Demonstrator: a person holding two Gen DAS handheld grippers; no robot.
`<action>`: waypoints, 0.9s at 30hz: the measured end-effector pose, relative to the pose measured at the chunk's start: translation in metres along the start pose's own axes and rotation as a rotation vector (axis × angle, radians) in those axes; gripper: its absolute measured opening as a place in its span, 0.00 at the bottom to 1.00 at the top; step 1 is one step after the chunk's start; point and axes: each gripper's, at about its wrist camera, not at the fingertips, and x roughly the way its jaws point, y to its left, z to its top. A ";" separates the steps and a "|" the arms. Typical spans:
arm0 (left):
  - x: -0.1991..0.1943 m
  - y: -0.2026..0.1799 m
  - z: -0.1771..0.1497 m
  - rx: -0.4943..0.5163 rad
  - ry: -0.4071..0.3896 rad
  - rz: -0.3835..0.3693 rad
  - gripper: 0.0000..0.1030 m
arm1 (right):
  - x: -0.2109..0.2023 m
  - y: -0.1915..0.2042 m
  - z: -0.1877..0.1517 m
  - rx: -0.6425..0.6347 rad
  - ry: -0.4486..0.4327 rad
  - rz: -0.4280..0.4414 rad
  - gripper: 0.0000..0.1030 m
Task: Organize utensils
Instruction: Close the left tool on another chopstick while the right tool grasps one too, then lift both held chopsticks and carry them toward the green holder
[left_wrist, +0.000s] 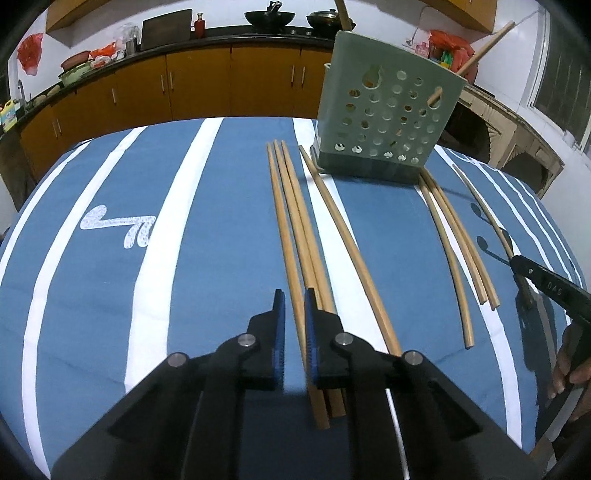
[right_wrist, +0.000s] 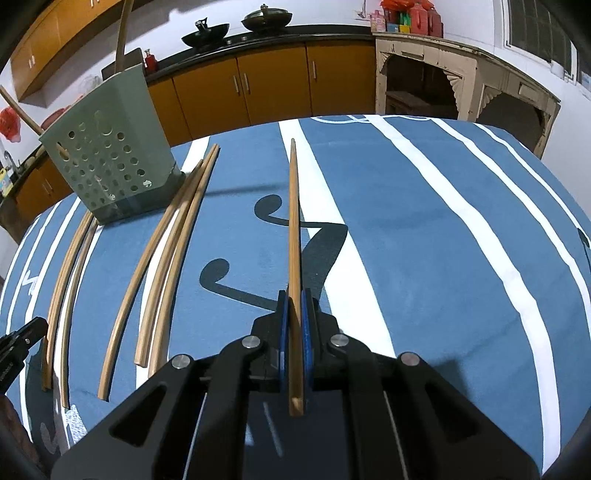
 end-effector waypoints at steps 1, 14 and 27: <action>0.001 -0.001 0.000 0.001 0.002 0.002 0.11 | 0.000 0.001 0.000 -0.003 -0.001 -0.001 0.08; 0.005 0.036 0.009 -0.071 0.003 0.090 0.08 | 0.003 -0.001 0.004 -0.012 -0.009 -0.011 0.08; -0.003 0.045 0.000 -0.022 -0.004 0.065 0.09 | 0.000 -0.005 -0.001 -0.019 -0.012 -0.003 0.08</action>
